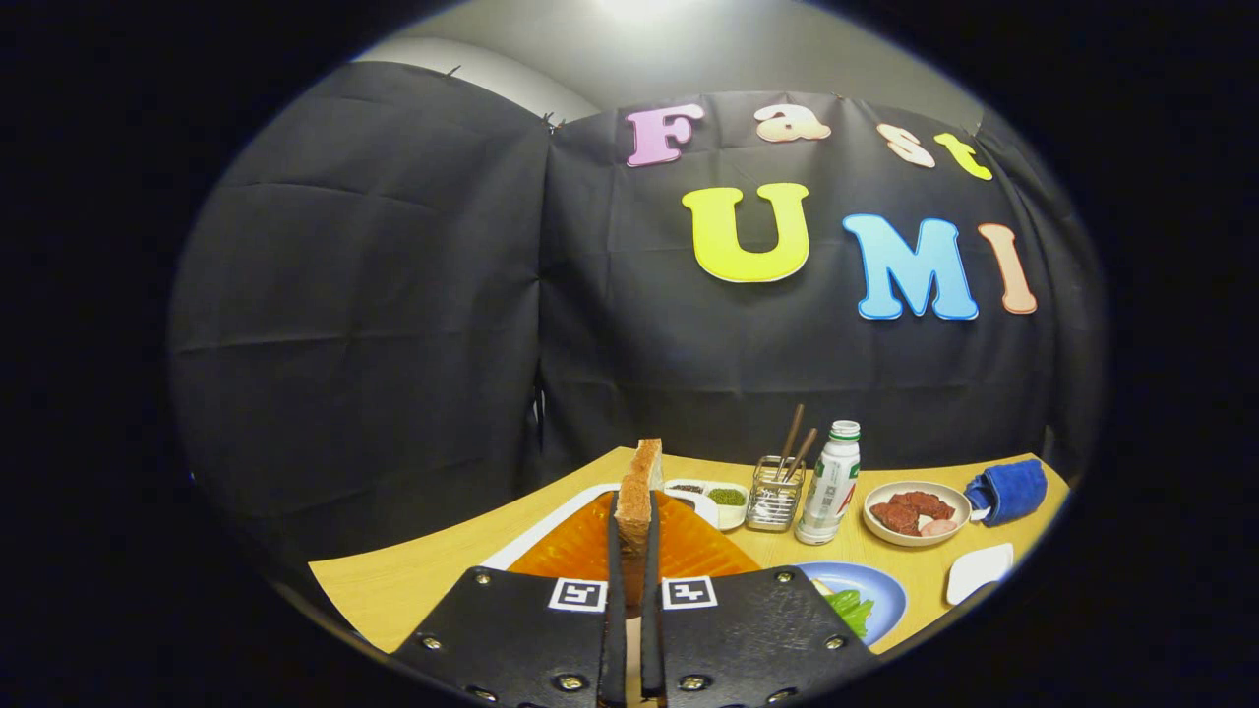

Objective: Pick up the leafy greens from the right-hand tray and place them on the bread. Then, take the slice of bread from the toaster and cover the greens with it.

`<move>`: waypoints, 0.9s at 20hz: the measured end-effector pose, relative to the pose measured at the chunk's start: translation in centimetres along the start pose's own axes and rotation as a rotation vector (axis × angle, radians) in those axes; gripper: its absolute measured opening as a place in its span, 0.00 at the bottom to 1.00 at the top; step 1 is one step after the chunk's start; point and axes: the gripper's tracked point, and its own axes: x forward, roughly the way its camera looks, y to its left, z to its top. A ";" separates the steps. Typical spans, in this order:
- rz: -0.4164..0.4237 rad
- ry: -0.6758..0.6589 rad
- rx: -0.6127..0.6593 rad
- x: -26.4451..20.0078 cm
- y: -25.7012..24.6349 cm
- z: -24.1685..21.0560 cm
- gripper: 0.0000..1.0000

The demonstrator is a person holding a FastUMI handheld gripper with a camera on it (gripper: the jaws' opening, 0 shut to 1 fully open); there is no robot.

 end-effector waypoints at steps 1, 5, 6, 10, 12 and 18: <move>0.005 -0.009 0.012 -0.1 0.0 0.4 0.06; 0.006 -0.053 0.036 -1.7 -1.5 3.2 0.06; 0.001 -0.053 0.032 -2.3 -2.1 3.5 0.06; -0.043 -0.072 0.034 -3.8 -4.6 2.6 0.06; -0.065 -0.052 0.039 -4.1 -5.9 1.5 0.06; -0.130 0.012 0.086 -5.1 -10.3 -1.6 0.06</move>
